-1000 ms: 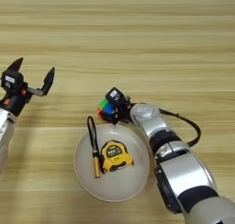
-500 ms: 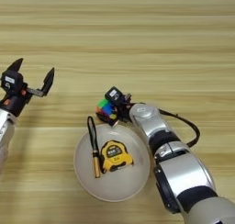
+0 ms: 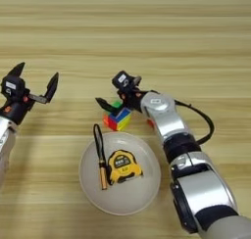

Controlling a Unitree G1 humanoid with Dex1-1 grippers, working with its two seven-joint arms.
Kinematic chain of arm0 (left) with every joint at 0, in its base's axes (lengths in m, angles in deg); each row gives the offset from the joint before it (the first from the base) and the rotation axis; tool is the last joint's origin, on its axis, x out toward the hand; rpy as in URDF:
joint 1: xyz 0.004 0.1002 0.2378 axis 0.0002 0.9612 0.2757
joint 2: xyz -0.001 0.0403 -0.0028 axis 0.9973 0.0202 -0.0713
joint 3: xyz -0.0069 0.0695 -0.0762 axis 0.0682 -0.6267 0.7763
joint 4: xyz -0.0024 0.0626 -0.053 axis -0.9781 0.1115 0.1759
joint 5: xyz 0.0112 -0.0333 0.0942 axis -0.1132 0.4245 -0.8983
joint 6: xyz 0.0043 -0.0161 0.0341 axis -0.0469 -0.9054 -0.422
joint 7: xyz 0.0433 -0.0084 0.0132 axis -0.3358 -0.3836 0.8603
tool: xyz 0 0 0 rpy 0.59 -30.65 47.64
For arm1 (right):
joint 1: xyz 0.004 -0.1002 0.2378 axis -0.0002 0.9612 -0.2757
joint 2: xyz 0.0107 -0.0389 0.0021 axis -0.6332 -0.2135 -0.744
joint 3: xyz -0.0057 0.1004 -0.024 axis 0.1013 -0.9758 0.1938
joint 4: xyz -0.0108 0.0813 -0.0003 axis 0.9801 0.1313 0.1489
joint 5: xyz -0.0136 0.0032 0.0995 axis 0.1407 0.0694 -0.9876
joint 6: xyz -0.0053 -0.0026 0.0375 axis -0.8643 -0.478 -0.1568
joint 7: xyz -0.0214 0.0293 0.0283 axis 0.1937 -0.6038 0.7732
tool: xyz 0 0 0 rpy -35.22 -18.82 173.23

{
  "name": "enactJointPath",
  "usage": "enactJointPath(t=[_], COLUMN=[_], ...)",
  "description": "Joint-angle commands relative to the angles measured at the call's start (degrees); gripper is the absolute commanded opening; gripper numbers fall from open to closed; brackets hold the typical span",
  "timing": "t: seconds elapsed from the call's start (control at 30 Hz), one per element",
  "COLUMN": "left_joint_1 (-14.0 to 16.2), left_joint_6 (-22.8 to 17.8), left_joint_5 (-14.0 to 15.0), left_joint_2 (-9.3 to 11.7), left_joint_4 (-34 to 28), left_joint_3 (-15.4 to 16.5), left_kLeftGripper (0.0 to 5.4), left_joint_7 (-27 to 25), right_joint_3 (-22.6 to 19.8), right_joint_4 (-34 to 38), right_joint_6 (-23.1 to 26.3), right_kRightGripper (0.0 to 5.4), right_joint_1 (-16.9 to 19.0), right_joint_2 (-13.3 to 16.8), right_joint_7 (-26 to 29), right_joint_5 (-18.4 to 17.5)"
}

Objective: Move the objects on the table

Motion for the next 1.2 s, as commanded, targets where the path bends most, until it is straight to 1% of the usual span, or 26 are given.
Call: enactJointPath(t=[0.03, 0.2, 0.3, 0.47, 0.57, 0.7, 0.77, 0.97, 1.1, 1.2], left_joint_1=[0.23, 0.07, 0.03, -0.15, -0.28, -0.57, -0.65, -0.76, -0.76, -0.77], left_joint_6=[-0.41, -0.34, -0.31, -0.25, -0.2, -0.01, 0.07, 0.22, 0.23, 0.19], left_joint_5=[-0.41, -0.44, -0.47, -0.41, -0.41, -0.51, -0.53, -0.48, -0.4, -0.44], left_joint_2=[-0.04, -0.04, -0.04, 0.11, 0.16, 0.18, 0.15, 0.2, 0.33, 0.35], left_joint_4=[-0.38, -0.1, -0.03, 0.29, 0.52, 1.09, 1.26, 1.54, 1.59, 1.61], left_joint_3=[-0.31, -0.27, -0.27, -0.15, -0.1, -0.07, -0.07, 0.02, 0.12, 0.12], left_kLeftGripper=[5.4, 5.4, 5.4, 5.4, 5.4, 5.4, 5.4, 5.4, 5.4, 5.4], left_joint_7=[0.48, 0.48, 0.49, 0.39, 0.36, 0.38, 0.4, 0.3, 0.18, 0.22], right_joint_3=[-0.49, -1.31, -2.15, -3.49, -4.06, -3.88, -3.64, -2.95, -1.95, -0.42], right_joint_4=[9.49, 21.55, 26.91, 32.35, 34.32, 35.71, 35.92, 37.46, 36.89, 36.45], right_joint_6=[4.27, 9.15, 11.33, 14.29, 14.9, 14.14, 12.24, 7.97, 7.05, 6.92], right_kRightGripper=[5.37, 5.37, 5.37, 5.37, 5.37, 5.37, 5.37, 5.37, 5.37, 5.37], right_joint_1=[3.59, 7.84, 9.8, 11.87, 12.89, 14.47, 15.22, 19.12, 19.96, 20.36], right_joint_2=[2.08, 4.7, 6.47, 8.83, 9.57, 10.94, 12.45, 17.23, 19.05, 20.24], right_joint_7=[1.61, 3.56, 4.77, 5.75, 6.29, 8.01, 9.67, 18.54, 22.19, 25.24], right_joint_5=[-1.66, -4.31, -6.08, -8.75, -10.06, -11.5, -11.61, -14.16, -14.45, -14.46])
